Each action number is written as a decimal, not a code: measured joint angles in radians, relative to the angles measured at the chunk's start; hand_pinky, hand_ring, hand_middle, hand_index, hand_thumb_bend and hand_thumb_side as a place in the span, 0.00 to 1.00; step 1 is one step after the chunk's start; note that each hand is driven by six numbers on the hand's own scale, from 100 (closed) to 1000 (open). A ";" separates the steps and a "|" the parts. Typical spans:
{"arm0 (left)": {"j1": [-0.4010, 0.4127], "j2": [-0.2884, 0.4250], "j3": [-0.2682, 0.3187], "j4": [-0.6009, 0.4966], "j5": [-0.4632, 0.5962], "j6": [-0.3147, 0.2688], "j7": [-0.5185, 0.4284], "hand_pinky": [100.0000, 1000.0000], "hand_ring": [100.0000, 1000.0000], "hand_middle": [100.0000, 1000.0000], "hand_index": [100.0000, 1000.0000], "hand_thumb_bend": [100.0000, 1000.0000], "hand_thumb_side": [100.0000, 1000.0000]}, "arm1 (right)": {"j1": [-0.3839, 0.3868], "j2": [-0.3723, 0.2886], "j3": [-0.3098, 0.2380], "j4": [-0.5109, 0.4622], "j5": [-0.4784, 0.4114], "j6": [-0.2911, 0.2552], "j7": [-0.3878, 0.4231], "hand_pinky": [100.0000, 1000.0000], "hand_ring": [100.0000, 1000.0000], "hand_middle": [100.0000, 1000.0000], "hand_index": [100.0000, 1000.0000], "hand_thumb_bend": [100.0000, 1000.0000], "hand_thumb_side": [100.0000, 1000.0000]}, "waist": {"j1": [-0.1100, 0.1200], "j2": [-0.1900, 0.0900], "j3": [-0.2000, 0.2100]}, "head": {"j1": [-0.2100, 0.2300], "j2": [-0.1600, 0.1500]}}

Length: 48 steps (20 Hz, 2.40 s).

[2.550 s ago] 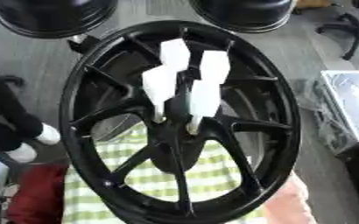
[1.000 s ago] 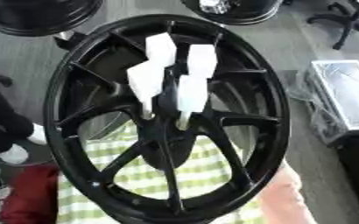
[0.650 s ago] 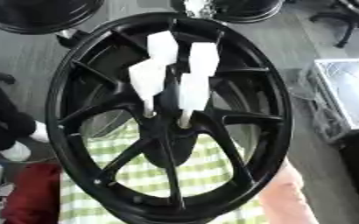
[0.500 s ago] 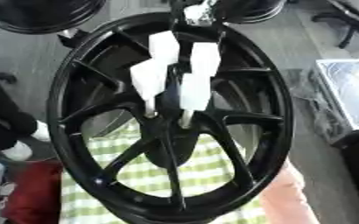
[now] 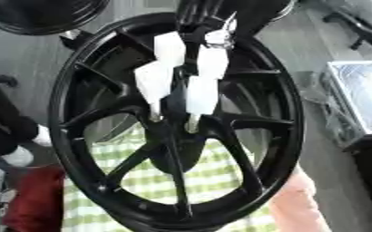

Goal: Pull the pin out of the wheel hub.

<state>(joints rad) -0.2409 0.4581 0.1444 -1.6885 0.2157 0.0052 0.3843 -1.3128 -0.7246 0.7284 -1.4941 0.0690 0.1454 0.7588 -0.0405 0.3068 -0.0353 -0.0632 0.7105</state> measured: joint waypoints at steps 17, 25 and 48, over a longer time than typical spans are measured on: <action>-0.005 0.000 -0.001 0.000 0.004 0.002 -0.002 0.66 0.81 0.72 0.68 0.18 0.54 | 0.030 -0.002 0.000 0.029 0.100 -0.038 0.030 0.83 0.83 0.78 0.84 0.20 0.34 | 0.001 0.006 0.003 | 0.000 0.001; -0.006 0.000 -0.004 0.000 0.004 0.002 -0.002 0.66 0.81 0.72 0.68 0.18 0.54 | 0.047 -0.002 -0.001 0.049 0.127 -0.044 0.017 0.82 0.82 0.78 0.84 0.20 0.33 | 0.002 0.010 0.007 | -0.001 0.001; -0.013 0.000 -0.006 0.000 0.004 0.004 -0.005 0.66 0.81 0.72 0.68 0.17 0.55 | 0.067 0.006 -0.010 0.097 0.135 -0.053 0.008 0.80 0.78 0.64 0.75 0.10 0.36 | 0.006 0.020 0.016 | -0.010 0.001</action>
<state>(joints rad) -0.2541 0.4579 0.1382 -1.6885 0.2199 0.0097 0.3798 -1.2459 -0.7189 0.7187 -1.3969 0.2044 0.0921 0.7665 -0.0340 0.3271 -0.0189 -0.0731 0.7111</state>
